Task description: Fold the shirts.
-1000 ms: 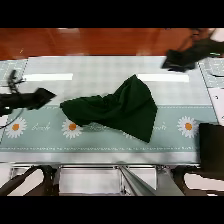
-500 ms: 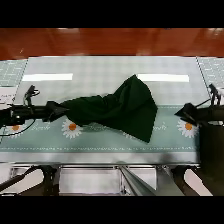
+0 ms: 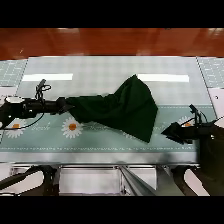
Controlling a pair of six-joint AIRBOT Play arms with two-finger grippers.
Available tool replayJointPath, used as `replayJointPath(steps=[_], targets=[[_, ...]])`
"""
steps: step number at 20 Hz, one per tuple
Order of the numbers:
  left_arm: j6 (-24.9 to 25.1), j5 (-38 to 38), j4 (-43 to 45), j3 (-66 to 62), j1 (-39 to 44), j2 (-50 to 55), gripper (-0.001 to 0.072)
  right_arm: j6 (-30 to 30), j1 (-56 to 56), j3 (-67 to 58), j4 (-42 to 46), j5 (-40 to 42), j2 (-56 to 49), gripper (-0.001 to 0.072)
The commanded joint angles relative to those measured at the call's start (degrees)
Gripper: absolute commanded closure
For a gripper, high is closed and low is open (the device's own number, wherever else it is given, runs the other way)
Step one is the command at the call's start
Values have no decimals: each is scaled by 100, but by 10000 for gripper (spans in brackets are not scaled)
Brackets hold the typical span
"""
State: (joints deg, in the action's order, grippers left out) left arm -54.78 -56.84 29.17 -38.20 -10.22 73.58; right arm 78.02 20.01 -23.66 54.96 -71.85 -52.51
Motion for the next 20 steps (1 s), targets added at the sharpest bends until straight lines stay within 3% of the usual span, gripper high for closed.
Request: replayJointPath(steps=[1, 8, 9, 11, 12, 16, 20], targets=[[11, -17, -17, -101, 50, 13, 681, 339, -730, 98, -151, 551, -374, 300], [11, -70, -17, -98, 52, 13, 681, 72, -2251, -313, -1753, 1991, -1869, 302], [11, -70, -26, -101, 52, 13, 681, 22, -2398, -492, -1912, 2070, -2041, 346], [11, -79, -31, -164, 42, 11, 681, -415, -2562, -970, -2225, 1952, -2208, 684], [11, -216, -70, -317, -7, -9, 681, -654, -2564, -1294, -2354, 1755, -2205, 688], [9, -1005, -592, -1637, -247, -328, 682, -251, -2288, -3585, -1471, 575, -1976, 689], [-332, -1071, -844, -3578, -299, -968, 682, 435, -2179, -6360, -127, 275, -1351, 689]])
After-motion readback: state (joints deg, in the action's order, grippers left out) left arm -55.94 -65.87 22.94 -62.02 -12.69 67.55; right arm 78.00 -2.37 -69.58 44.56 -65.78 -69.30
